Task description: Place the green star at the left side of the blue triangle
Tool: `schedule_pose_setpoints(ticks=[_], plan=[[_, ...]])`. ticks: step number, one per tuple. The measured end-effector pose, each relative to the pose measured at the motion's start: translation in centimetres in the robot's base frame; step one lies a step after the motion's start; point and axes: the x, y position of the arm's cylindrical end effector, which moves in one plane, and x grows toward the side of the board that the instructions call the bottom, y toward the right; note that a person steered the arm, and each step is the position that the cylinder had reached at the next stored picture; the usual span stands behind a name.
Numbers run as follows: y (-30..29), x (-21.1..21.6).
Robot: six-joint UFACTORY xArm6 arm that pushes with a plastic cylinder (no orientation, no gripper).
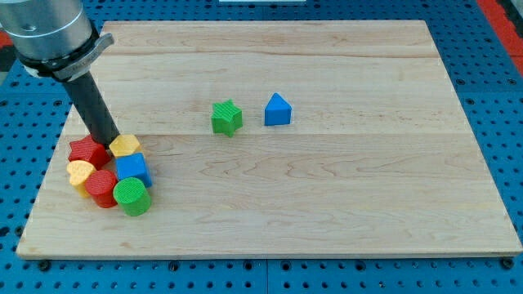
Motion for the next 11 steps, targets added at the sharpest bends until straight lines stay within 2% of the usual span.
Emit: schedule_pose_setpoints(ticks=[2, 4, 6, 7, 8, 9, 11], plan=[[1.3, -2.3], [11.7, -1.0], [19.2, -2.6], [19.8, -1.3], [24.1, -0.5], [32.3, -0.5], [34.6, -0.5]])
